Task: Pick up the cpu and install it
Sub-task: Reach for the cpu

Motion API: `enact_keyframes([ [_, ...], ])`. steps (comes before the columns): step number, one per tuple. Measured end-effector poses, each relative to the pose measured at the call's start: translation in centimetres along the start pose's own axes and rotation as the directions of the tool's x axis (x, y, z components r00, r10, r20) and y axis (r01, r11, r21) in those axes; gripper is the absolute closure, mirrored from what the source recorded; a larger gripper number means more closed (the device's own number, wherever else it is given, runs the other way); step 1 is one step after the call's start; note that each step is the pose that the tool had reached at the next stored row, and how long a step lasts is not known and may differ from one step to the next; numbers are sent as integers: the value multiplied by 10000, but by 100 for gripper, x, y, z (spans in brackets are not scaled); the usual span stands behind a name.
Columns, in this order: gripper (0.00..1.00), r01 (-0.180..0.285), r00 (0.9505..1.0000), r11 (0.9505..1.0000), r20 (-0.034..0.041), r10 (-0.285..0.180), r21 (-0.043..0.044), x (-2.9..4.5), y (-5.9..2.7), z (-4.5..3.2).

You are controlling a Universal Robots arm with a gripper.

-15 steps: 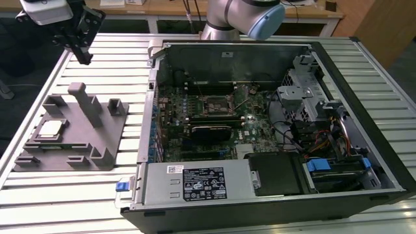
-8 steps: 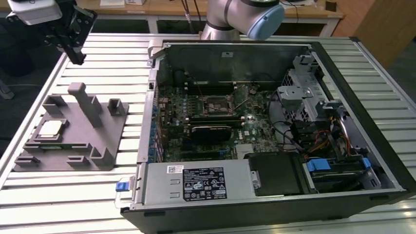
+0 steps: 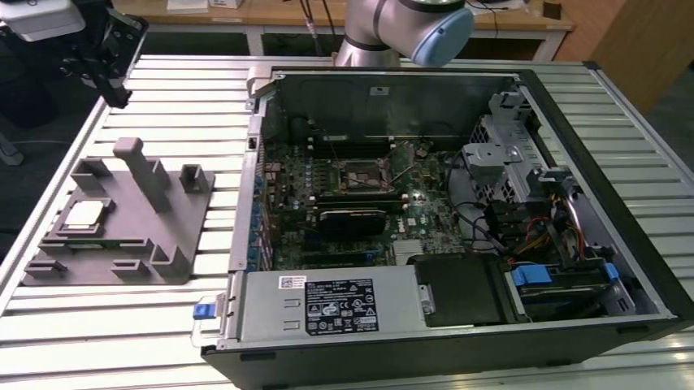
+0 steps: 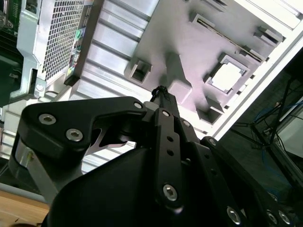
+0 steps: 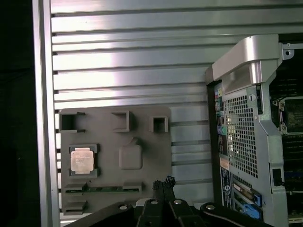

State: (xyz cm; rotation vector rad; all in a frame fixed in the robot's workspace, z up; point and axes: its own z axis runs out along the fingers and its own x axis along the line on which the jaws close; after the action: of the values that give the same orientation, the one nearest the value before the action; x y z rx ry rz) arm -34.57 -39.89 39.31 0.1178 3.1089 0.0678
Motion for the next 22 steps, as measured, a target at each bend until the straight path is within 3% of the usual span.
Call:
enact_keyframes([
  [22, 89, 0, 10000, 10000, 0, 0, 0, 323, -26, -1],
])
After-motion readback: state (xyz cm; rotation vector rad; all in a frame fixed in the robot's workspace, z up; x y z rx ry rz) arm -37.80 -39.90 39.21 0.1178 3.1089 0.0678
